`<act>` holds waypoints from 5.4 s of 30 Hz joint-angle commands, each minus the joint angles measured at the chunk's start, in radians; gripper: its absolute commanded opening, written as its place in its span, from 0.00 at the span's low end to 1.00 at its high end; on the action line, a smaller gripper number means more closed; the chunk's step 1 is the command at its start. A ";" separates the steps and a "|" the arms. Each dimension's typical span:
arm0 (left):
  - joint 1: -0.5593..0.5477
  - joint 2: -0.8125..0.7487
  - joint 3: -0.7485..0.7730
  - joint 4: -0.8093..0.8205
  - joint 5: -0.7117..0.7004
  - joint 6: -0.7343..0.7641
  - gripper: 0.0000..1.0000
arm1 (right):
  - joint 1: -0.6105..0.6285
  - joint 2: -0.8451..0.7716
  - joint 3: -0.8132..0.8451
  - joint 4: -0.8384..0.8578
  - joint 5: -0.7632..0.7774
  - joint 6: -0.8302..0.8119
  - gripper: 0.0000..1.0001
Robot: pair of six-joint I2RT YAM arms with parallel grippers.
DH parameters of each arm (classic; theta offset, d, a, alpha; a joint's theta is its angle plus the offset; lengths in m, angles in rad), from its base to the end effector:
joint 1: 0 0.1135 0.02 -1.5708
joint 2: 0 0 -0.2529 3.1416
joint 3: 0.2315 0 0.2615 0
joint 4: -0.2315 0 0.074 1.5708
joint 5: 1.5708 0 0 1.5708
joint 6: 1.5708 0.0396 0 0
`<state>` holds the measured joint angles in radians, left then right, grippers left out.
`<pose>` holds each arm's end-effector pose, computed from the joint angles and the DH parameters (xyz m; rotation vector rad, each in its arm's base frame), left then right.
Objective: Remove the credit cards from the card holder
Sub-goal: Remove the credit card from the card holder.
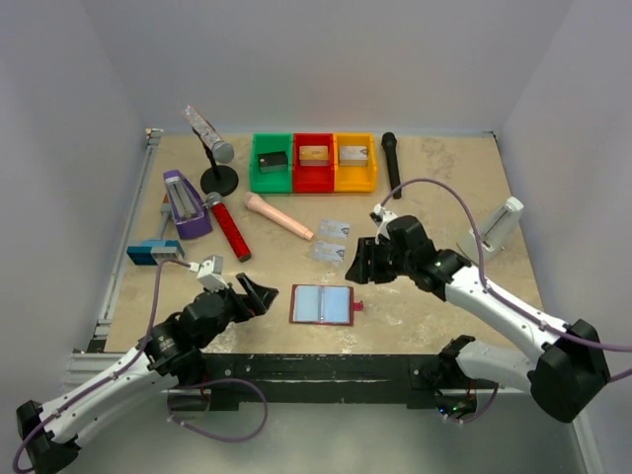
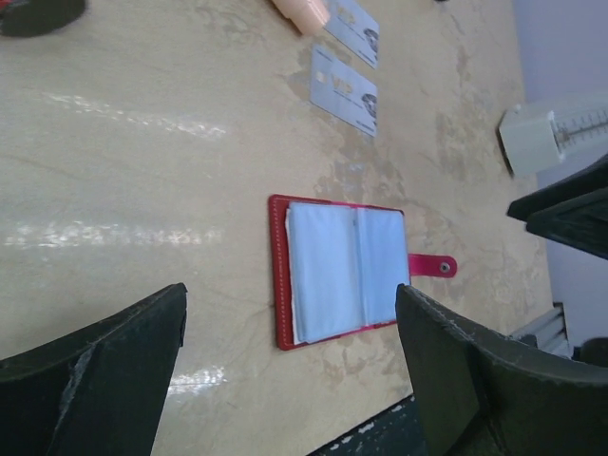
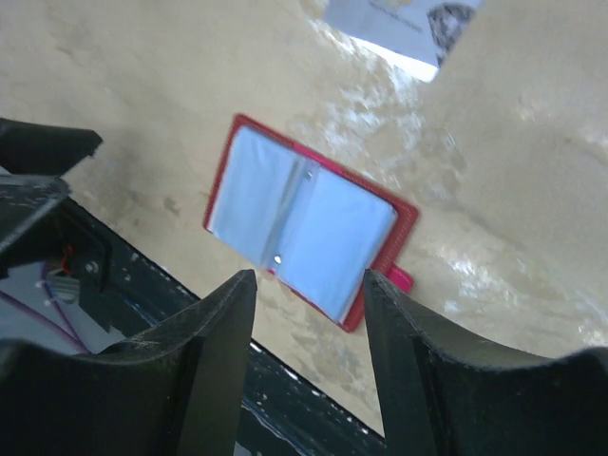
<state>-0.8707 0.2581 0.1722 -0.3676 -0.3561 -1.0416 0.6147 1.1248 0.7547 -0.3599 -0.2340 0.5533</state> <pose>0.0970 -0.0937 0.1673 -0.4123 2.0608 -0.8498 0.2020 0.1538 0.2305 -0.2023 2.4267 0.8379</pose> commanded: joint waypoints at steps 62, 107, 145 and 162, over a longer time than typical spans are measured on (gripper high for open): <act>-0.028 0.782 0.115 0.647 0.338 0.057 0.77 | 0.025 0.105 -0.176 0.042 -0.059 -0.013 0.00; -0.048 0.972 0.204 0.762 0.483 0.089 0.74 | 0.026 0.144 -0.169 0.061 -0.103 -0.023 0.00; -0.005 0.644 0.122 0.587 0.276 0.213 0.66 | 0.034 -0.094 -0.163 0.350 -0.300 0.124 0.43; 0.016 0.846 0.138 0.645 0.226 0.193 0.00 | 0.094 0.343 -0.109 0.608 -0.263 0.298 0.32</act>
<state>-0.8608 1.0664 0.2878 0.2230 -0.1120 -0.8532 0.6968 1.4372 0.5983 0.1902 -0.5171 0.8124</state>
